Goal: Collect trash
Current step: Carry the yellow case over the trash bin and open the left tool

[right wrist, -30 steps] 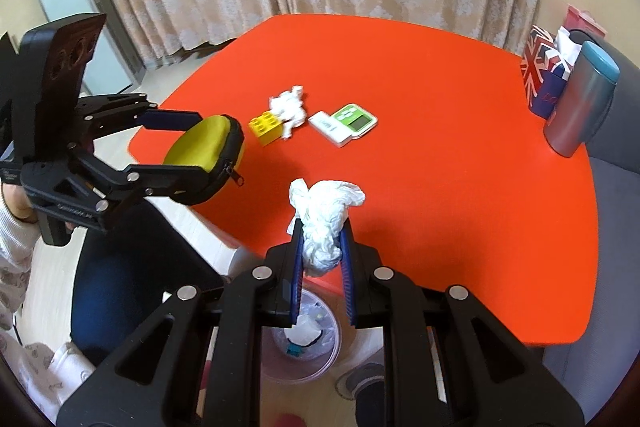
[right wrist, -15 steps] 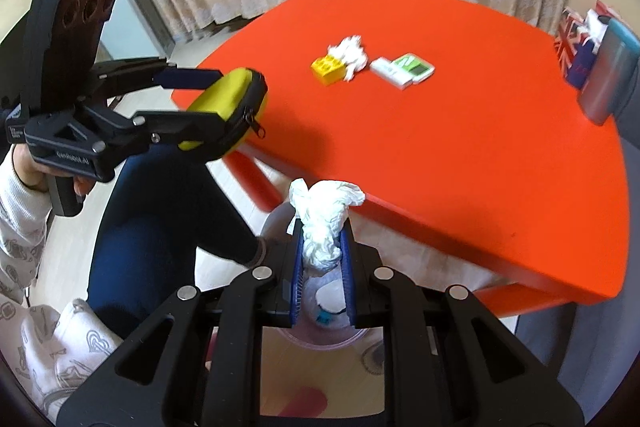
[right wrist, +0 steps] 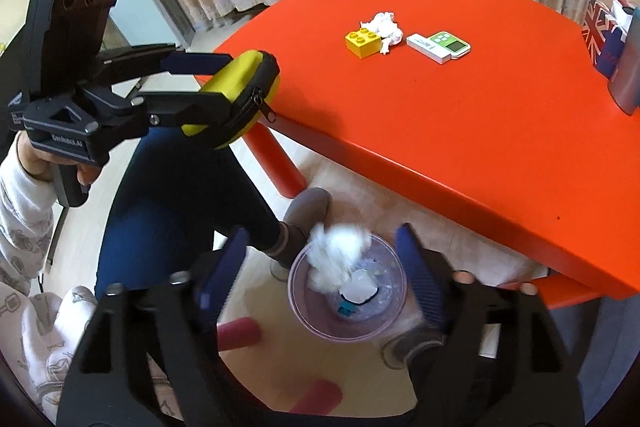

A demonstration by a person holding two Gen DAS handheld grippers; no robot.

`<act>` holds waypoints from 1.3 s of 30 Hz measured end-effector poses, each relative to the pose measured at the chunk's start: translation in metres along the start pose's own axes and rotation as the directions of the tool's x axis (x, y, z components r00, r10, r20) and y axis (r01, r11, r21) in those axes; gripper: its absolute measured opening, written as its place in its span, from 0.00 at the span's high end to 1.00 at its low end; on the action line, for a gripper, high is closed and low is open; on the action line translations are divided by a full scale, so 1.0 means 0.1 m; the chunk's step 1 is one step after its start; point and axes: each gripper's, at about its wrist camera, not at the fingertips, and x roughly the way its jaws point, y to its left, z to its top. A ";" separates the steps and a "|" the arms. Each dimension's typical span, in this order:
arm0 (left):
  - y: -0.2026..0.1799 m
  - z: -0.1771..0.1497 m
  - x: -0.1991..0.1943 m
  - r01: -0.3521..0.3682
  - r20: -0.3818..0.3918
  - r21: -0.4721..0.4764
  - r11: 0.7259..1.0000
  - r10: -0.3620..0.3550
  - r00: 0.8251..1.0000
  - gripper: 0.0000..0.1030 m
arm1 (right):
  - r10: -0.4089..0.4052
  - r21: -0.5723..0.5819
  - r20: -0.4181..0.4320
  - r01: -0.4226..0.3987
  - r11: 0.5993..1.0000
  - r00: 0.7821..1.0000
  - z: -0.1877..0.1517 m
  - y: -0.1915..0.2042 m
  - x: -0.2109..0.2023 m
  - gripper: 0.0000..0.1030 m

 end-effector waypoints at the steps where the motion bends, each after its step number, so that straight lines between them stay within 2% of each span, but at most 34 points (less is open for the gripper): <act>1: 0.00 0.00 0.00 0.000 -0.001 0.000 1.000 0.000 1.000 0.32 | 0.000 0.007 0.006 0.000 1.000 1.000 0.00 -0.01 -0.01 0.13; 6: -0.02 -0.05 0.01 0.006 -0.011 0.002 1.000 -0.006 1.000 0.32 | -0.013 0.028 0.026 0.012 1.000 1.000 0.03 -0.04 -0.07 0.07; 16: -0.12 -0.11 0.04 0.025 -0.027 0.014 1.000 -0.025 0.999 0.32 | -0.080 0.073 0.063 0.075 0.995 0.995 0.02 -0.13 -0.20 0.06; 23: -0.22 -0.15 0.10 0.049 -0.046 0.030 0.998 -0.048 0.998 0.32 | -0.153 0.108 0.101 0.143 0.984 0.983 0.01 -0.21 -0.35 0.06; 34: -0.42 -0.24 0.25 0.088 -0.093 0.058 0.994 -0.083 0.992 0.32 | -0.175 0.154 0.126 0.155 0.976 0.977 -0.02 -0.34 -0.48 0.06; 37: -0.46 -0.23 0.25 0.098 -0.096 0.068 0.993 -0.091 0.991 0.30 | -0.174 0.154 0.133 0.153 0.976 0.976 -0.02 -0.33 -0.49 0.06; 39: -0.46 -0.22 0.26 0.102 -0.093 0.072 0.992 -0.095 0.991 0.21 | -0.174 0.155 0.137 0.153 0.976 0.975 -0.02 -0.34 -0.50 0.06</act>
